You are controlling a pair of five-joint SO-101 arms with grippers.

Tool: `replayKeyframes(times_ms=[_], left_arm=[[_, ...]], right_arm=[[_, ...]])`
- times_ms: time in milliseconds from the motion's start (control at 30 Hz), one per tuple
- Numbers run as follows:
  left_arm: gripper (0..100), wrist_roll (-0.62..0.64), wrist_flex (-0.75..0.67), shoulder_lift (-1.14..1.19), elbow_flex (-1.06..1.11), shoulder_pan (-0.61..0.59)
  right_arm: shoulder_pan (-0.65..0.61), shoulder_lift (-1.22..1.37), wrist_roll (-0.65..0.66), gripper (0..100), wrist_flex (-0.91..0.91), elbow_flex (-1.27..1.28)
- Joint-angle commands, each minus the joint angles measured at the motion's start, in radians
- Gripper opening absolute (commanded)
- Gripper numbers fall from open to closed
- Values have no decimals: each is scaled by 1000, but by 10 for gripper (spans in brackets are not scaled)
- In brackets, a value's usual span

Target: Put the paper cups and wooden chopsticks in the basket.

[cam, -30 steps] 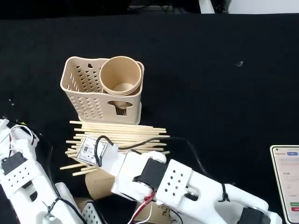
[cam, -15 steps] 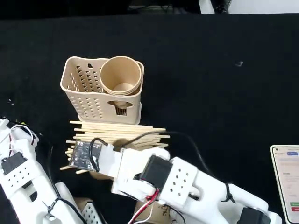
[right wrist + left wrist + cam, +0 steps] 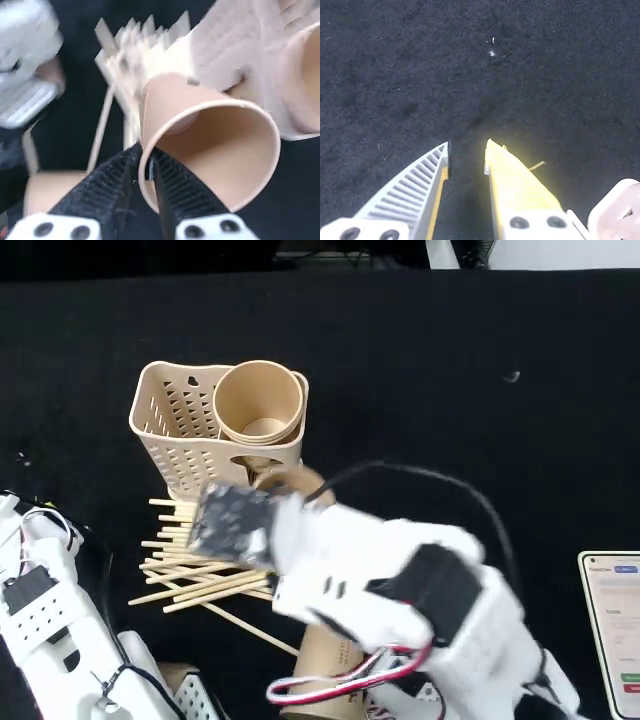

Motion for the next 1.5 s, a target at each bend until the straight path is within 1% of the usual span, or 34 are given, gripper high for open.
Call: replayKeyframes(times_ms=[0, 67, 133, 300, 533, 667, 967, 1067, 1133, 1200, 1467], left_arm=[[127, 8, -17, -17, -22, -1], [127, 8, -17, -17, -21, -1], [127, 8, -17, -17, -21, -1], [127, 8, -17, -17, -21, -1], [127, 8, -17, -17, -21, -1], [127, 8, -17, -17, -24, -1], [127, 8, -17, -17, -24, -1], [127, 8, -17, -17, -24, -1], [127, 8, -17, -17, -24, -1], [127, 8, -17, -17, -24, -1], [127, 8, -17, -17, -24, -1]], right_arm=[[160, 7, 26, 11, 5, -133], [209, 7, 34, 11, -38, -191], [232, 8, 43, 11, -95, -254], [244, 27, 118, 11, -210, -332], [245, 255, 227, 11, -241, -352], [244, 383, 245, 11, -206, -476], [239, 636, 244, 11, -61, -912], [230, 727, 242, 11, -17, -1006], [227, 782, 239, 11, 26, -1033], [212, 817, 238, 11, 31, -1035], [120, 829, 236, 11, 31, -975]])
